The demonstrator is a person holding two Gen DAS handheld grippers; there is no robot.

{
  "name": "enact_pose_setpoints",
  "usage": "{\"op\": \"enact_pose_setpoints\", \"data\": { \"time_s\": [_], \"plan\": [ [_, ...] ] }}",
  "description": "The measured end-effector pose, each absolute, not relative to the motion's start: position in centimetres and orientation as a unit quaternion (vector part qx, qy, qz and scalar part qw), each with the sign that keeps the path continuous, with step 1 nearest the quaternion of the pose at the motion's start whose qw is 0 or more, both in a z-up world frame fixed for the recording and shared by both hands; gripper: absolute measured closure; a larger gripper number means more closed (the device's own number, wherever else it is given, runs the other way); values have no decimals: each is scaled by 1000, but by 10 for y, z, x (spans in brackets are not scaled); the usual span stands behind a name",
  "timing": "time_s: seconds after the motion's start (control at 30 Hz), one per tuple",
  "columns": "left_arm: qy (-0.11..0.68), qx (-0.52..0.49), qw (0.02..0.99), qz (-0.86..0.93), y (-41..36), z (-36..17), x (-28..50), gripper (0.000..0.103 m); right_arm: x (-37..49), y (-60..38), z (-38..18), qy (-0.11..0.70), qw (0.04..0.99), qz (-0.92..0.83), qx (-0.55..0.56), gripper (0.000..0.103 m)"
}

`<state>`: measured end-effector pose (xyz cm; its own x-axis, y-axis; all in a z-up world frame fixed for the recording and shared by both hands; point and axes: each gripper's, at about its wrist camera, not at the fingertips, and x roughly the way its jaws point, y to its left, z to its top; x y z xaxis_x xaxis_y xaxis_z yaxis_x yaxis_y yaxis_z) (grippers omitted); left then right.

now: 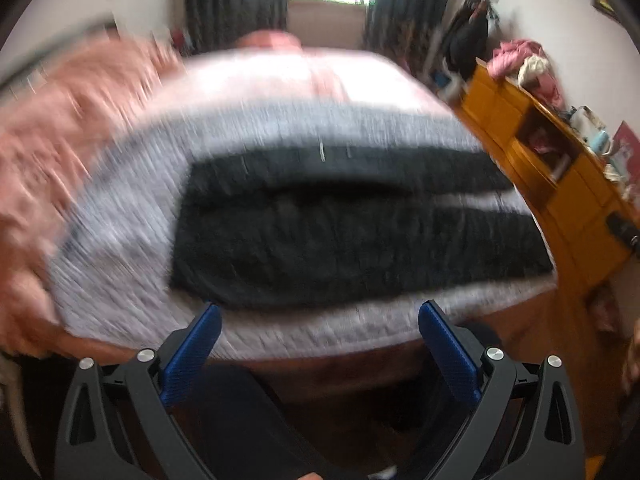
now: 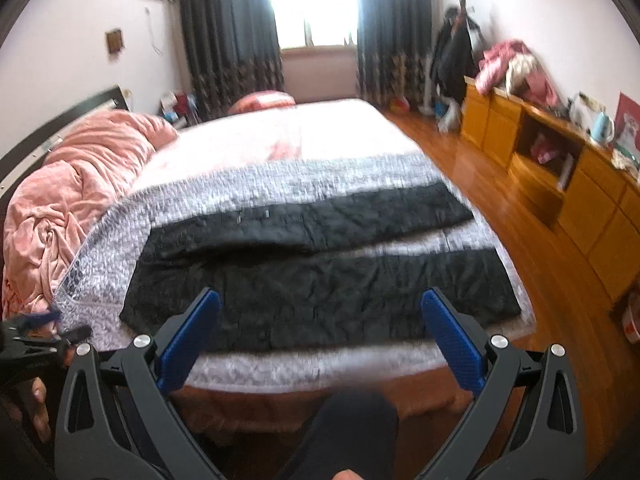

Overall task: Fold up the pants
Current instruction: 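Grasp the waistband of the black pants with both grippers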

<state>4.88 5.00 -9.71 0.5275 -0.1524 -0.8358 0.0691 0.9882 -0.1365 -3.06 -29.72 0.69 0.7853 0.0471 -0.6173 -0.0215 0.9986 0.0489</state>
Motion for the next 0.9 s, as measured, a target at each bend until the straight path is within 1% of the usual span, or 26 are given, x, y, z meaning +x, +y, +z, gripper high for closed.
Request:
{"op": "enact_pose_setpoints", "data": {
  "time_s": [0.07, 0.13, 0.17, 0.27, 0.33, 0.4, 0.47, 0.53, 0.6, 0.8, 0.87, 0.9],
  "plan": [
    [506, -84, 856, -58, 87, -137, 67, 4, -21, -304, -13, 319, 947, 25, -1, 2],
    [508, -94, 855, -41, 122, -166, 81, 4, -2, -314, -37, 356, 934, 32, 1, 2],
    [508, -110, 854, -42, 136, -176, 86, 4, 8, -322, -51, 383, 923, 38, 20, 2],
    [536, -214, 815, -55, 190, -216, 110, 4, 35, -350, -101, 462, 880, 62, 96, 3],
    [534, -295, 791, -48, 227, -248, 122, 4, 40, -364, -120, 459, 876, 65, 130, 3],
    [519, -345, 781, -31, 250, -267, 126, 5, 44, -372, -132, 463, 872, 63, 146, 3],
    [491, -420, 763, -21, 275, -287, 128, 9, 49, -374, -139, 473, 865, 60, 155, 3],
    [498, -443, 746, -6, 285, -306, 136, 20, 50, -377, -148, 480, 859, 58, 166, 3],
    [500, -473, 725, 2, 289, -321, 142, 24, 51, -380, -155, 487, 853, 54, 178, 3],
    [504, -474, 722, 13, 291, -337, 164, 26, 53, -401, -183, 494, 831, 52, 250, 3],
    [507, -474, 719, 20, 289, -343, 168, 34, 56, -415, -193, 494, 823, 53, 274, 3],
    [514, -476, 713, 23, 287, -350, 169, 45, 57, -427, -198, 491, 819, 50, 292, 6]
  ]
}}
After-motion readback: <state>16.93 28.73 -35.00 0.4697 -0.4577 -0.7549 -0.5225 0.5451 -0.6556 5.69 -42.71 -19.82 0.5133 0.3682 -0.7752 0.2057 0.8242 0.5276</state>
